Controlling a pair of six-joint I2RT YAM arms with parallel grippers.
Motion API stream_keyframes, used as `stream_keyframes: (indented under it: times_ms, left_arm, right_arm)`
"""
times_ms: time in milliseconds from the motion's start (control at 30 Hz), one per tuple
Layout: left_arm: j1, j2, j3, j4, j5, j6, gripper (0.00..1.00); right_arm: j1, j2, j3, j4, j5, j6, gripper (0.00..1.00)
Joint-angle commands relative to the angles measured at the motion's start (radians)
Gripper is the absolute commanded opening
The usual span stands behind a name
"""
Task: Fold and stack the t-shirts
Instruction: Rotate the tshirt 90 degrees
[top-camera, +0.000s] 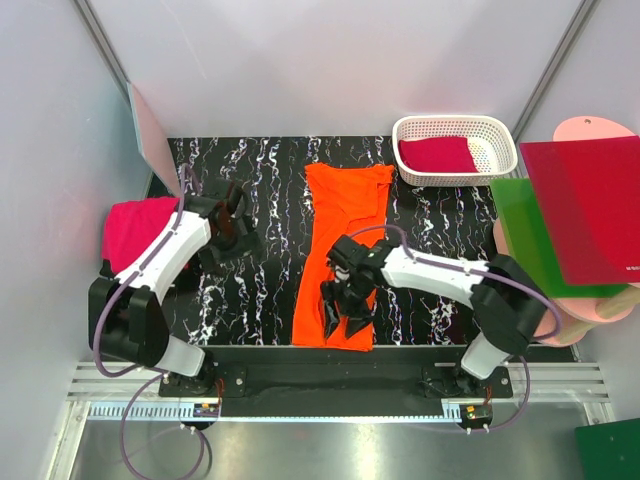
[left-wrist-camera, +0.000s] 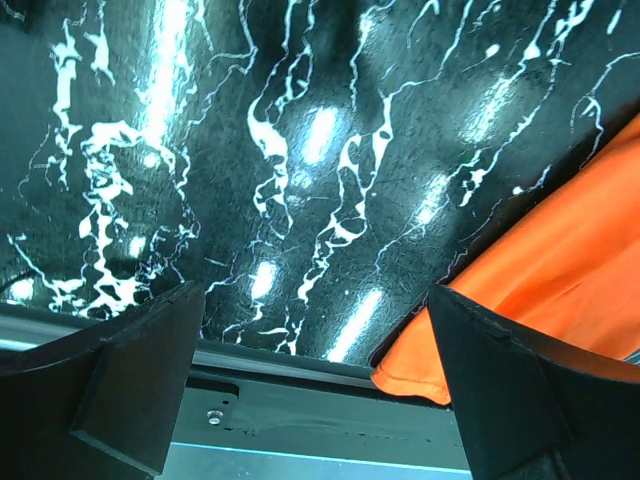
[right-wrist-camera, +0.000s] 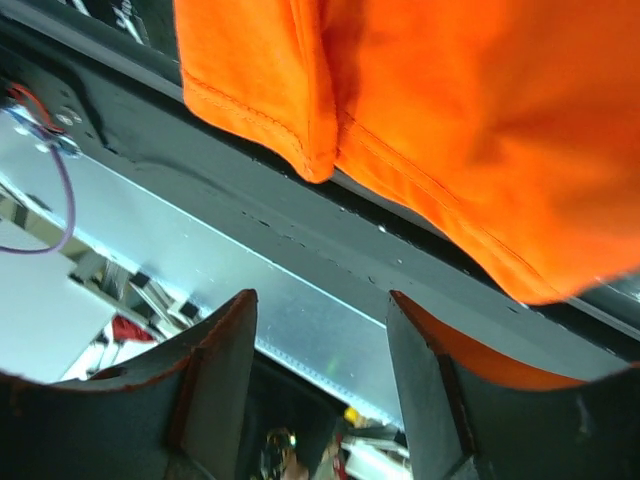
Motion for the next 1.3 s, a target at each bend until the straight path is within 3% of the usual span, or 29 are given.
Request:
stream_keyframes:
  times_ms: [0, 233, 367, 400, 533, 733, 800, 833, 867, 933, 1267]
  left_arm:
    - [0.003, 0.019, 0.041, 0.022, 0.041, 0.046, 0.99]
    - [0.003, -0.004, -0.033, 0.048, 0.047, 0.049, 0.99]
    - [0.003, -0.025, -0.08, 0.053, 0.047, 0.053, 0.99]
    - [0.003, -0.033, -0.088, 0.056, 0.047, 0.053, 0.99]
    - [0.003, -0.044, -0.126, 0.065, 0.047, 0.055, 0.99]
    - [0.003, -0.047, -0.142, 0.076, 0.047, 0.058, 0.99]
    - [0.003, -0.039, -0.14, 0.079, 0.047, 0.06, 0.99]
    - [0.003, -0.034, -0.139, 0.082, 0.073, 0.06, 0.99]
    - [0.003, -0.03, -0.139, 0.082, 0.074, 0.06, 0.99]
    - [0.003, -0.022, -0.136, 0.085, 0.077, 0.061, 0.99]
    - [0.003, -0.021, -0.139, 0.085, 0.072, 0.07, 0.99]
  right_arm:
    - [0.075, 0.123, 0.051, 0.067, -0.059, 0.034, 0.63]
    - [0.101, 0.249, 0.173, 0.04, 0.004, 0.019, 0.61]
    - [0.102, 0.304, 0.212, 0.032, 0.035, 0.01, 0.33]
    - [0.102, 0.31, 0.224, 0.027, 0.036, 0.007, 0.22]
    - [0.102, 0.325, 0.241, 0.004, 0.049, 0.0, 0.0]
    - [0.105, 0.266, 0.262, -0.083, 0.089, 0.005, 0.0]
    - [0.104, 0.247, 0.27, -0.121, 0.102, 0.007, 0.08]
    - [0.104, 0.241, 0.27, -0.125, 0.101, 0.007, 0.14]
    - [0.104, 0.232, 0.269, -0.128, 0.105, 0.007, 0.41]
    - [0.105, 0.224, 0.259, -0.126, 0.112, 0.011, 0.54]
    - [0.11, 0.345, 0.298, -0.076, 0.079, -0.023, 0.55]
